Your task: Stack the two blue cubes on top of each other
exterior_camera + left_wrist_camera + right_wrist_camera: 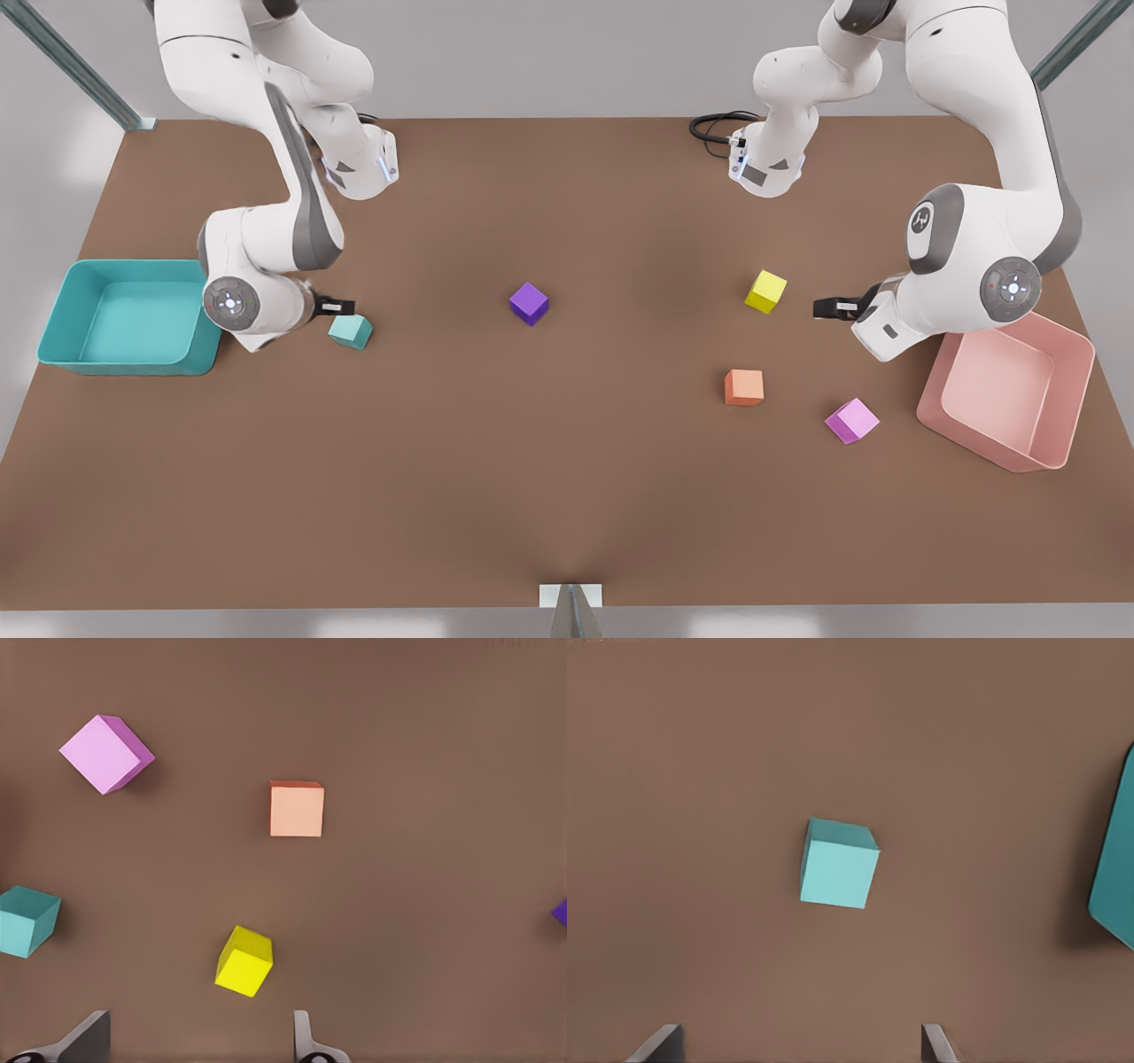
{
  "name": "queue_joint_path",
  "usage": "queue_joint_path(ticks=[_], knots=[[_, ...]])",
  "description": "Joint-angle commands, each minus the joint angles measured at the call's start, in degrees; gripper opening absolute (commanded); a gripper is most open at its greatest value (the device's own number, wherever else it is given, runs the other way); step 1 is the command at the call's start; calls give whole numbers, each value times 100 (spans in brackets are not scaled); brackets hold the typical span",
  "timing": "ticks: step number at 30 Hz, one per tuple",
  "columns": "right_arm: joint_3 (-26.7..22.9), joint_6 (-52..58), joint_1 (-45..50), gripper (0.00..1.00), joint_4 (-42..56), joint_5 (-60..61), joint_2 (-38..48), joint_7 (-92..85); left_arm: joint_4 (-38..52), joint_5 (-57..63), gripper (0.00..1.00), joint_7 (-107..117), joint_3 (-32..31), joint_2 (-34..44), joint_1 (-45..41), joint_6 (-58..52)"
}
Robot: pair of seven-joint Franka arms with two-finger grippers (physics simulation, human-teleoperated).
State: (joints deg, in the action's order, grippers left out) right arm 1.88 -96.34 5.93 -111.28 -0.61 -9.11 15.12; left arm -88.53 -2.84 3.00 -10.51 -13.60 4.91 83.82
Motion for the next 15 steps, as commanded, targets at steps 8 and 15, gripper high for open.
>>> queue_joint_path(ticks=[8,15], knots=[[-30,-3127,-92,100,-886,342,-372,1573,-6,3,100,51,-3,59,-17,-6],[-39,-3752,-302,100,-1484,333,-381,704,2,11,100,51,-3,51,-17,3]])
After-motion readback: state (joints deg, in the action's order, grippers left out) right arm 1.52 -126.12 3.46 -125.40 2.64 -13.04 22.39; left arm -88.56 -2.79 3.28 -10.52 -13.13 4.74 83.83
